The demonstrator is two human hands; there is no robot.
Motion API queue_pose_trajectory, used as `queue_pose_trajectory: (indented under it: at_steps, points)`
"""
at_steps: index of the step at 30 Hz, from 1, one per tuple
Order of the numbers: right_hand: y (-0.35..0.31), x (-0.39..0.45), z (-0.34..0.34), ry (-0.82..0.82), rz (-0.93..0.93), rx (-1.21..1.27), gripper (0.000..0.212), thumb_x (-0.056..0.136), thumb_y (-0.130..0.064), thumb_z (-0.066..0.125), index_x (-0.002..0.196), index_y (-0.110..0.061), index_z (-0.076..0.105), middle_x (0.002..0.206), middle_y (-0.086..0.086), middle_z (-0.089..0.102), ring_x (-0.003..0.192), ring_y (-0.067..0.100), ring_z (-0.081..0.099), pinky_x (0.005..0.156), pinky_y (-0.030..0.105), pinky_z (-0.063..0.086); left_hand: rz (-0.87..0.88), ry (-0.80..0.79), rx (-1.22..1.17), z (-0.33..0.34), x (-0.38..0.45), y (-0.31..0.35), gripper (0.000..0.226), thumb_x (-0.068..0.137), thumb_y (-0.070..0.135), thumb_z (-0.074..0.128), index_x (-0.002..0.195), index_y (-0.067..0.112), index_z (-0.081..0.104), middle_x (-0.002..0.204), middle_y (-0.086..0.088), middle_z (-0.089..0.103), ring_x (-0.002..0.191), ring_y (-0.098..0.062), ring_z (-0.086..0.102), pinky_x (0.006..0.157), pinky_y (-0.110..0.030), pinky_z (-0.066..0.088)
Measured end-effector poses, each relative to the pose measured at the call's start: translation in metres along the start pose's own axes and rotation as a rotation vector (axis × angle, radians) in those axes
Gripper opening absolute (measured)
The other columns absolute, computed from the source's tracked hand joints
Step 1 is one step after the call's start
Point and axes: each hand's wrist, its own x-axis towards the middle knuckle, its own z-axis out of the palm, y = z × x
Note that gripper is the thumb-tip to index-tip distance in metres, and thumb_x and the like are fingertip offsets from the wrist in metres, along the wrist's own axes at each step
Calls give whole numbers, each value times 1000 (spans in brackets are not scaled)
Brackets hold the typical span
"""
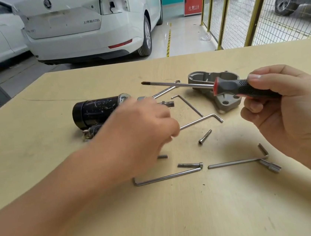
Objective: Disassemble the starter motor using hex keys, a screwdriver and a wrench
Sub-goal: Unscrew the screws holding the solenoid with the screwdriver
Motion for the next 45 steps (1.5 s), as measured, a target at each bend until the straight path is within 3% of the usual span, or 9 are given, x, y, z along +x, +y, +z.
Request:
queue_pose_trajectory:
  at_steps: [10, 15, 18, 21, 25, 29, 35, 41, 45]
  points:
    - [3, 3, -1, 3, 49, -18, 12, 80, -4, 68, 75, -13, 63, 65, 9, 62, 46, 19, 37, 49, 28, 34, -105, -121, -119, 14, 0, 5, 14, 100, 34, 66, 107, 30, 77, 94, 14, 67, 93, -17, 60, 79, -38, 46]
    - [0, 5, -2, 19, 59, -15, 11, 78, -5, 69, 77, -14, 62, 65, 10, 62, 46, 19, 38, 48, 26, 35, -188, 185, -226, -18, -6, -39, 19, 90, 32, 75, 102, 18, 79, 94, 6, 71, 86, -18, 62, 82, -40, 52]
    - [0, 5, -3, 32, 65, -15, 11, 78, -5, 69, 76, -13, 62, 65, 11, 61, 46, 20, 38, 48, 27, 34, -353, -48, -320, -39, -25, -82, 64, 72, 72, 75, 131, 53, 59, 129, 26, 58, 122, -1, 50, 99, -16, 35]
    - [2, 4, -2, 40, 75, -23, 15, 83, -2, 67, 74, -14, 62, 64, 9, 61, 46, 19, 37, 48, 26, 34, -487, -425, -309, -39, -44, -101, 122, 36, 94, 77, 143, 76, 20, 137, 39, 38, 128, 6, 36, 107, -27, 33]
    - [3, 4, -1, 24, 92, -18, 16, 83, -2, 67, 73, -14, 62, 63, 7, 61, 46, 19, 37, 48, 27, 34, -432, -558, -93, -24, -41, -107, 151, 22, 89, 81, 149, 67, 2, 132, 36, 26, 122, -1, 29, 104, -41, 37]
    - [3, 3, 0, -5, 103, -22, 16, 84, -3, 66, 73, -14, 62, 63, 9, 62, 47, 19, 37, 48, 27, 34, -427, -494, -181, -26, -37, -109, 136, 31, 67, 86, 149, 53, 22, 131, 28, 41, 119, -3, 40, 98, -29, 39]
    - [5, 2, 1, -13, 100, -11, 14, 84, -3, 65, 75, -13, 62, 63, 10, 61, 46, 19, 37, 46, 27, 35, -507, -472, -301, -31, -26, -109, 102, 43, 51, 77, 137, 58, 38, 116, 23, 61, 101, -5, 61, 83, -40, 55]
    - [5, 3, 1, -44, 76, 10, 8, 68, -12, 73, 70, -15, 65, 61, 9, 59, 44, 19, 38, 42, 29, 34, -585, -530, -682, -42, -2, -149, 64, 54, 50, 77, 118, 45, 73, 112, 5, 77, 104, -19, 72, 91, -49, 60]
    - [8, 6, -3, -51, 69, 5, 11, 65, -16, 75, 71, -14, 67, 61, 7, 58, 43, 18, 38, 43, 29, 34, -637, -449, -813, -36, 3, -173, 70, 54, 44, 80, 121, 27, 74, 117, -15, 75, 113, -41, 68, 101, -63, 51]
